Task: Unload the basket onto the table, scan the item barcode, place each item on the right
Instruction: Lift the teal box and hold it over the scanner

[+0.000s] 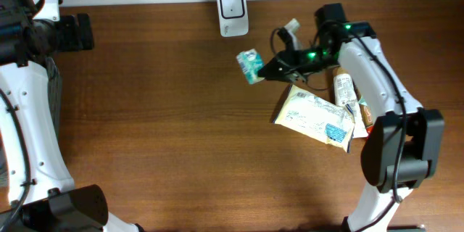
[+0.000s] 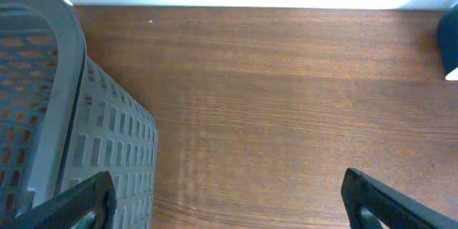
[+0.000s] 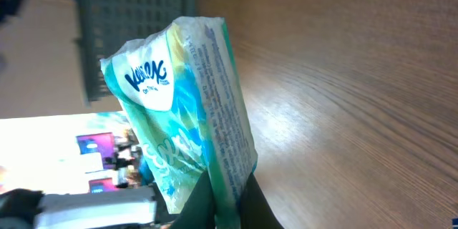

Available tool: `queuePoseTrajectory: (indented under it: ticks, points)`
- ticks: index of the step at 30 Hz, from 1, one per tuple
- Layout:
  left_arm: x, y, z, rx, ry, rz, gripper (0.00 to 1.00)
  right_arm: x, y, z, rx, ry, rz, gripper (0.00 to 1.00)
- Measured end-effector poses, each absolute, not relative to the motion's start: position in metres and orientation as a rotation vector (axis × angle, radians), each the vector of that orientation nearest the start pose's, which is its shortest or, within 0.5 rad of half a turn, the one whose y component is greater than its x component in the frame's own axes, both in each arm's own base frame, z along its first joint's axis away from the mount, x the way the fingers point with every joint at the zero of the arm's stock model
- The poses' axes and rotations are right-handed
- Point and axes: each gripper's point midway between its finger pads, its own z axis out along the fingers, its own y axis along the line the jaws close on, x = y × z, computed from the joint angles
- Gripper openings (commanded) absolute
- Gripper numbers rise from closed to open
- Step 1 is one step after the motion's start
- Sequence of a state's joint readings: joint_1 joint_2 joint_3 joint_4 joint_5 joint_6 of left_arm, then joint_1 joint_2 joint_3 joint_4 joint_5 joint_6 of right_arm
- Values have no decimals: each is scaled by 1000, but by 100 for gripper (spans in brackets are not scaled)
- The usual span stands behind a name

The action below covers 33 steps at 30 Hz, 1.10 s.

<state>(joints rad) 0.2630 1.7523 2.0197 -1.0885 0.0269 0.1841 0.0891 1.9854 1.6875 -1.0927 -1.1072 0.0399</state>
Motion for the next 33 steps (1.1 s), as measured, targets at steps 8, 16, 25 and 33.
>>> queuePoseTrajectory:
  ticks: [8,16,25,33]
  points:
    - [441,114,316,-82,2398,178,99,387,181,250,-287,2201,1992,4]
    - [441,114,316,-82,2398,178,99,360,179,303,-410,2237,1700,4]
    - [442,114,316,-82,2395,178,99,517,210,315,-266,2156,39,4]
    - [441,114,316,-82,2398,178,99,639,216,143,-488,1985,-572,4]
